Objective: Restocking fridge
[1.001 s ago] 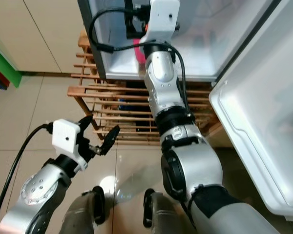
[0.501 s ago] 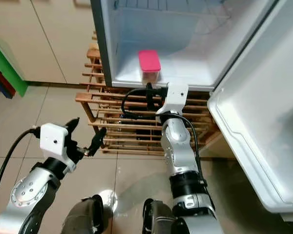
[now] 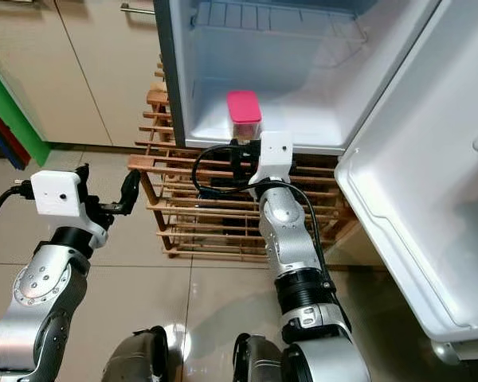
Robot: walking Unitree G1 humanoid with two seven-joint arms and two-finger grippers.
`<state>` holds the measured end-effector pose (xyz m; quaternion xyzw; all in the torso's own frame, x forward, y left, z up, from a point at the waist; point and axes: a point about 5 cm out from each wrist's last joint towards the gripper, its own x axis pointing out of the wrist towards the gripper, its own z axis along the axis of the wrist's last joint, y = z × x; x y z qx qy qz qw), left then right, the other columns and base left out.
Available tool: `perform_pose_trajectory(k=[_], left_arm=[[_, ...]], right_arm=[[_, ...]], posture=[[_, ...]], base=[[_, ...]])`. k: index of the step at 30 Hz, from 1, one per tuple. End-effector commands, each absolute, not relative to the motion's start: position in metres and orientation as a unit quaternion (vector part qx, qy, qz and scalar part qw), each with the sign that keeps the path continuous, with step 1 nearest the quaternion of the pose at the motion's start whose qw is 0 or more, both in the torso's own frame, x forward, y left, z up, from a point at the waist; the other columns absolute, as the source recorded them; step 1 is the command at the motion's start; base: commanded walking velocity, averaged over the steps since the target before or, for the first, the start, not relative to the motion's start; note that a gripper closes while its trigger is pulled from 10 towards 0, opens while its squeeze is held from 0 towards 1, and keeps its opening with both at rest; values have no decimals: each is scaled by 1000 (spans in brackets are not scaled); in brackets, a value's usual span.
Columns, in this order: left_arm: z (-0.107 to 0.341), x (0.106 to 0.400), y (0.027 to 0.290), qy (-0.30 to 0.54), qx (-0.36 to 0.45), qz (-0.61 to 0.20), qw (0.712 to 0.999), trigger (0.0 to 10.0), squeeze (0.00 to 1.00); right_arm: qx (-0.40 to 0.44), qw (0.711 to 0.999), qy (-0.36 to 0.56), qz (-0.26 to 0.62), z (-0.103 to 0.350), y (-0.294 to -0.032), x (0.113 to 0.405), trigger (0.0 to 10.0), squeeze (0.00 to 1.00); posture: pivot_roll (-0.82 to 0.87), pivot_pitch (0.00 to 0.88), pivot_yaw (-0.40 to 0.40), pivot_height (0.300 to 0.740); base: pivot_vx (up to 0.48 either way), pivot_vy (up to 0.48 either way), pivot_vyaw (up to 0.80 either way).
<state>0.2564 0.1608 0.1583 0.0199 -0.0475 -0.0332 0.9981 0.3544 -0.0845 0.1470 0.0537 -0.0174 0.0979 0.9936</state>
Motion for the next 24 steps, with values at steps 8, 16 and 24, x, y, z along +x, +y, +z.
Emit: perform_pose_trajectory(k=[8, 16, 24], left_arm=[[161, 259, 155, -56, 52, -40, 996, 10000, 0], [164, 262, 158, -62, 57, -34, 996, 10000, 0], [171, 263, 151, -77, 54, -64, 993, 10000, 0]], right_arm=[[72, 991, 7, 115, 135, -79, 349, 0, 0], [72, 990, 13, 121, 132, -73, 349, 0, 0], [72, 991, 18, 115, 128, -73, 350, 0, 0]], posture=[[112, 140, -45, 740], [115, 145, -35, 740], [119, 149, -30, 740]], base=[[0, 0, 0], [426, 0, 0], [440, 0, 0]])
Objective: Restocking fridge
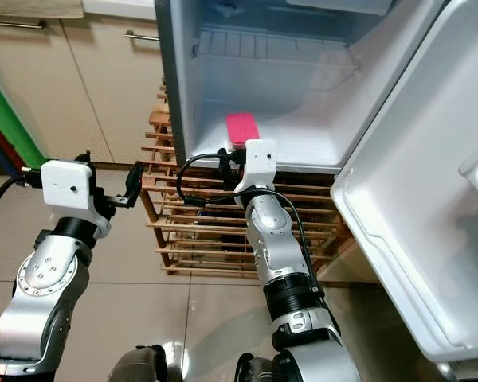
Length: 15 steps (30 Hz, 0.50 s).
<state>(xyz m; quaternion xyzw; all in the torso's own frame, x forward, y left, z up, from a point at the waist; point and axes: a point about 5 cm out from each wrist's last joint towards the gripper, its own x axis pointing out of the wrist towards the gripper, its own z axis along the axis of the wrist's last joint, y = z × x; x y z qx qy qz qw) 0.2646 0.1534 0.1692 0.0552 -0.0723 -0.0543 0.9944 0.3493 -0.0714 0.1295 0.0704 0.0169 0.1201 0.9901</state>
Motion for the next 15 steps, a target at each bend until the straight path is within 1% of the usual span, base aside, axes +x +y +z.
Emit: perform_pose_trajectory(k=[1, 6, 7, 8, 15], left_arm=[[171, 263, 150, -77, 53, -67, 993, 10000, 0], [171, 262, 152, -77, 49, -64, 994, 10000, 0], [174, 260, 152, -88, 46, -60, 993, 10000, 0], [174, 260, 152, -91, 41, -56, 993, 10000, 0], [176, 258, 150, -98, 37, -62, 993, 10000, 0]], right_arm=[[71, 991, 19, 115, 128, -73, 350, 0, 0], [57, 991, 27, 115, 124, -72, 349, 0, 0], [53, 991, 27, 117, 124, -72, 348, 8235, 0], [52, 992, 26, 116, 124, -72, 348, 10000, 0], [48, 992, 18, 115, 124, -73, 342, 10000, 0]], posture=[[119, 149, -30, 740], [119, 153, -28, 740], [119, 156, -29, 740], [119, 156, -29, 740], [118, 160, -33, 740]], base=[[446, 0, 0], [446, 0, 0], [446, 0, 0], [446, 0, 0], [0, 0, 0]])
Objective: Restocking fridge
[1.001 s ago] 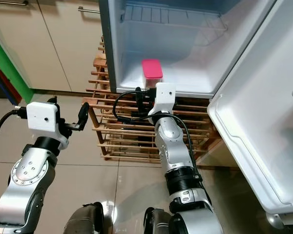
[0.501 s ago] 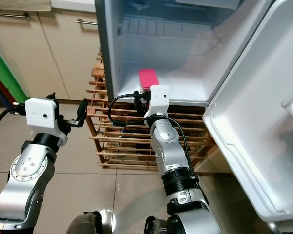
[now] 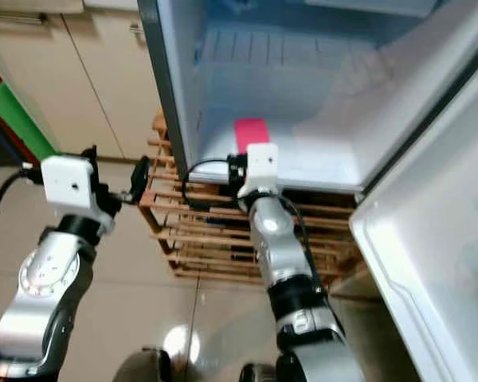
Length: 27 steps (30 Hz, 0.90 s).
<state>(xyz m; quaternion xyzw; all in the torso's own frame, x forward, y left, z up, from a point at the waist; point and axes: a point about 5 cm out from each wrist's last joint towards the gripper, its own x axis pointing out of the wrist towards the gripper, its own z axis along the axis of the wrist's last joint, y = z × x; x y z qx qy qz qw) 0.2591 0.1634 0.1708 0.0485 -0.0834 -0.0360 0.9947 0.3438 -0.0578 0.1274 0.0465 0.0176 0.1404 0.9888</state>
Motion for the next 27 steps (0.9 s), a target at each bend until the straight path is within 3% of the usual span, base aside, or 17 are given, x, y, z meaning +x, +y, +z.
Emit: perform_pose_trajectory(k=[1, 12, 21, 27], left_arm=[[176, 258, 150, -98, 36, -64, 992, 10000, 0], [175, 257, 146, -97, 31, -75, 992, 10000, 0], [165, 252, 148, -61, 38, -133, 989, 10000, 0], [164, 244, 153, -41, 34, -169, 984, 10000, 0]], right_arm=[[47, 992, 16, 117, 124, -72, 341, 10000, 0], [39, 990, -30, 130, 138, -74, 333, 10000, 0], [43, 987, 31, 151, 111, -67, 332, 10000, 0], [30, 990, 39, 134, 112, -51, 347, 10000, 0]], posture=[[118, 160, -33, 740], [107, 160, -35, 740], [134, 183, -11, 740], [186, 218, 7, 740]], base=[[0, 0, 0], [0, 0, 0], [0, 0, 0], [0, 0, 0]])
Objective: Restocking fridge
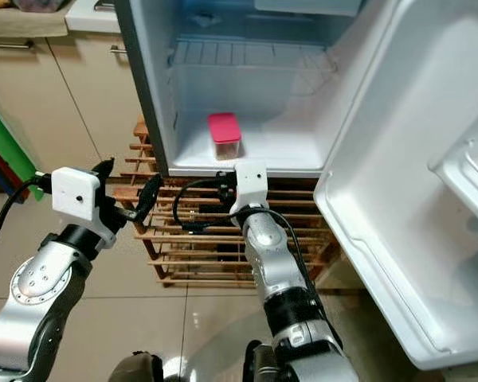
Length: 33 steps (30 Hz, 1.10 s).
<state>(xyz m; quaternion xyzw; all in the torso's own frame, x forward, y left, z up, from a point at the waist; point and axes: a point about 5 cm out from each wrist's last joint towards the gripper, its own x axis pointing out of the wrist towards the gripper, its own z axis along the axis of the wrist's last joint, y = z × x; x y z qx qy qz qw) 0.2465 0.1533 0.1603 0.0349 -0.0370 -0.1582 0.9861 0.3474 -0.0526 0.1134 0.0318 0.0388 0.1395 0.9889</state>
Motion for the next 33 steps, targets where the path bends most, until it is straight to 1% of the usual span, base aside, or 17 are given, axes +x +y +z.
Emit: perform_pose_trajectory(k=[1, 4, 8, 11, 14, 16, 21, 24, 27, 33], left_arm=[[165, 242, 153, -42, 35, -175, 983, 10000, 0], [171, 232, 152, -62, 61, -199, 976, 10000, 0], [176, 220, 149, -54, 28, -252, 966, 10000, 0], [177, 216, 147, -51, 25, -268, 962, 10000, 0], [181, 203, 137, -39, -13, -306, 951, 10000, 0], [182, 198, 135, -34, -25, -317, 947, 10000, 0], [184, 189, 135, -28, -30, -319, 947, 10000, 0], [184, 182, 136, -19, -31, -318, 947, 10000, 0], [184, 180, 136, -14, -36, -307, 951, 10000, 0], [177, 175, 134, -5, -50, -274, 960, 10000, 0]], right_arm=[[26, 990, 39, 133, 112, -48, 349, 10000, 0], [25, 990, 34, 131, 116, -40, 352, 10000, 0], [8, 990, 22, 141, 125, -26, 357, 10000, 0], [11, 990, 25, 138, 127, -23, 359, 10000, 0], [13, 991, 30, 127, 129, -21, 363, 10000, 0], [13, 992, 29, 123, 129, -20, 363, 10000, 0], [9, 993, 24, 112, 133, -22, 367, 10000, 0], [6, 996, 19, 91, 138, -29, 372, 10000, 0], [3, 997, 19, 69, 142, -38, 378, 10000, 0], [32, 999, 8, 42, 151, -51, 385, 10000, 0]], posture=[[189, 222, 8, 740], [224, 245, -5, 740], [248, 282, -16, 740], [256, 294, -13, 740], [272, 322, -6, 740], [279, 334, 1, 740], [292, 358, 12, 740], [293, 374, 17, 740], [290, 382, 18, 740], [266, 394, 10, 740]], base=[[0, 0, 0], [0, 0, 0], [0, 0, 0], [0, 0, 0], [0, 0, 0], [0, 0, 0], [0, 0, 0], [0, 0, 0], [0, 0, 0], [0, 0, 0]])
